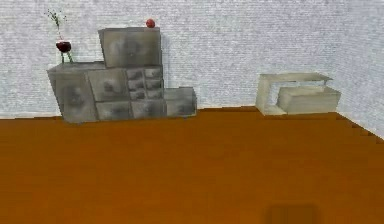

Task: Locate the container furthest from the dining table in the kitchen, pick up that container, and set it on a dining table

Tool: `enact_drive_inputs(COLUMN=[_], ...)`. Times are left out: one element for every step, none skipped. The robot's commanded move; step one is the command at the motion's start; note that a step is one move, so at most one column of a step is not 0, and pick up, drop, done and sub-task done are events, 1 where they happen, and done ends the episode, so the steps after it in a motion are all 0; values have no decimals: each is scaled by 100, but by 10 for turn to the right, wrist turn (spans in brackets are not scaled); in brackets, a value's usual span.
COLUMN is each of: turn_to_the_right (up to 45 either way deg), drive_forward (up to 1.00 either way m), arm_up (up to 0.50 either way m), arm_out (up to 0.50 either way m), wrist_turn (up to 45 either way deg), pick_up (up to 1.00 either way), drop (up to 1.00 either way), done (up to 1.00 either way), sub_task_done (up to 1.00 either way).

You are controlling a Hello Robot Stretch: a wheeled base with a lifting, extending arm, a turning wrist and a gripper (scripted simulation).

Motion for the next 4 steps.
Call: enact_drive_inputs(turn_to_the_right=[0, 450, 150, 0], drive_forward=[15, 0, 0, 95], arm_up=[0, 0, 0, 0], arm_out=[0, 0, 0, 0], wrist_turn=[0, 0, 0, 0], pick_up=[0, 0, 0, 0], drop=[0, 0, 0, 0], done=[0, 0, 0, 0], sub_task_done=[0, 0, 0, 0])
